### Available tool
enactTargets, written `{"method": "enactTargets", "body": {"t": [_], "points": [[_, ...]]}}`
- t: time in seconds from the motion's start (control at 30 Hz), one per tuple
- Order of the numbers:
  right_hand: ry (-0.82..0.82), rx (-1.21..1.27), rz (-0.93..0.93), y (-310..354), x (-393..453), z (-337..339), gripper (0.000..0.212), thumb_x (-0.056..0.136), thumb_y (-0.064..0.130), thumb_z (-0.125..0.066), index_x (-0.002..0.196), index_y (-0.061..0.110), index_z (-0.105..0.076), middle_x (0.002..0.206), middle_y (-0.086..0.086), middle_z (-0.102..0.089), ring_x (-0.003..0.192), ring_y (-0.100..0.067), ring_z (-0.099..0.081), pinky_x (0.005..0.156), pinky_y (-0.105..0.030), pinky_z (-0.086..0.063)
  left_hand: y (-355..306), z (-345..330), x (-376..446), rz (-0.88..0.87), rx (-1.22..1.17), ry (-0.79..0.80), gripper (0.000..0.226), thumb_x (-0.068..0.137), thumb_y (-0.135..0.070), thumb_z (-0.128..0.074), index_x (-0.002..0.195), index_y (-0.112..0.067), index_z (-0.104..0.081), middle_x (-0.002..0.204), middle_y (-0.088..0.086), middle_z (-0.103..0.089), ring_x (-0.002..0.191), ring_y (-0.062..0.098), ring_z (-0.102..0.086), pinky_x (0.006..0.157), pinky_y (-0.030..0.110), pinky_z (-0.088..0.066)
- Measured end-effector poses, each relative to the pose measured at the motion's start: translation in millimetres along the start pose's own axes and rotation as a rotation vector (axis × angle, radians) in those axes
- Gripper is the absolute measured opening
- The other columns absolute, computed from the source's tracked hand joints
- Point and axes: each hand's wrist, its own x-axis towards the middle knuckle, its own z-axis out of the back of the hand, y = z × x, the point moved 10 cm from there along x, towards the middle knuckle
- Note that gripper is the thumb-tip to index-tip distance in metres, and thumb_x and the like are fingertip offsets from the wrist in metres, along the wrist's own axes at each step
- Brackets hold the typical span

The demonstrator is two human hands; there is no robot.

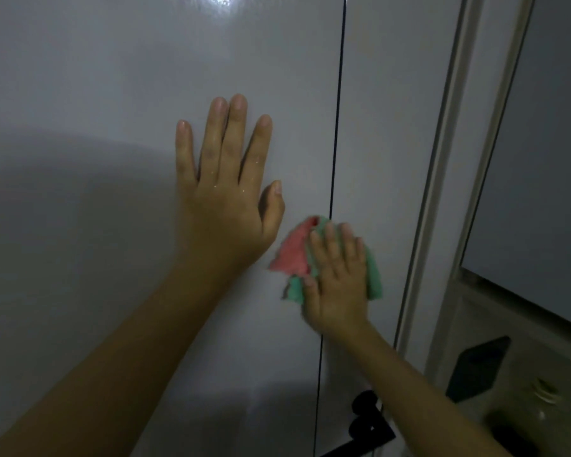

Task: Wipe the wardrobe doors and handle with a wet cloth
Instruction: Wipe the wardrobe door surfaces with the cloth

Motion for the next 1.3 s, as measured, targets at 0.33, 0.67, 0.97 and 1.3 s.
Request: {"method": "enactTargets", "body": {"t": [0.33, 0.67, 0.97, 1.3], "points": [[-0.068, 0.160, -0.449, -11.9, -17.9, 3.2, 0.059, 0.099, 0.036, -0.024, 0.150, 0.015, -0.001, 0.157, 0.001, -0.003, 0.146, -0.031, -0.011, 0.119, -0.041, 0.000, 0.5, 1.4, 1.1, 0.003, -0.019, 0.018, 0.057, 0.094, -0.030, -0.042, 0.145, -0.004, -0.037, 0.151, 0.022, -0.031, 0.141, 0.038, -0.025, 0.116, 0.055, -0.009], [-0.256, 0.103, -0.539, -4.5, 27.8, 16.1, 0.053, 0.098, 0.025, -0.033, 0.125, -0.020, -0.041, 0.148, -0.029, -0.025, 0.137, -0.049, -0.025, 0.115, -0.050, -0.012, 30.9, 22.7, -68.1, 0.181, -0.073, 0.098, 0.059, 0.091, -0.029, -0.045, 0.143, -0.002, -0.039, 0.150, 0.027, -0.025, 0.142, 0.039, -0.020, 0.115, 0.055, -0.005], [-0.126, 0.078, -0.467, -55.8, 14.0, 19.7, 0.056, 0.103, 0.040, -0.016, 0.150, 0.009, -0.009, 0.156, -0.009, -0.013, 0.146, -0.025, -0.007, 0.119, -0.045, -0.004, 38.4, 15.2, -94.1, 0.101, 0.036, 0.099, 0.058, 0.093, -0.032, -0.042, 0.144, -0.005, -0.038, 0.149, 0.025, -0.030, 0.141, 0.037, -0.018, 0.117, 0.052, -0.005], [-0.032, -0.026, 0.077, 28.0, 25.6, 6.3, 0.054, 0.101, 0.034, -0.023, 0.151, 0.014, -0.018, 0.156, -0.003, -0.015, 0.147, -0.024, -0.008, 0.119, -0.040, -0.003, 39.2, 19.5, -93.1, 0.086, -0.002, 0.114, 0.059, 0.093, -0.033, -0.041, 0.144, -0.005, -0.038, 0.150, 0.022, -0.029, 0.142, 0.036, -0.020, 0.117, 0.052, -0.009]]}}
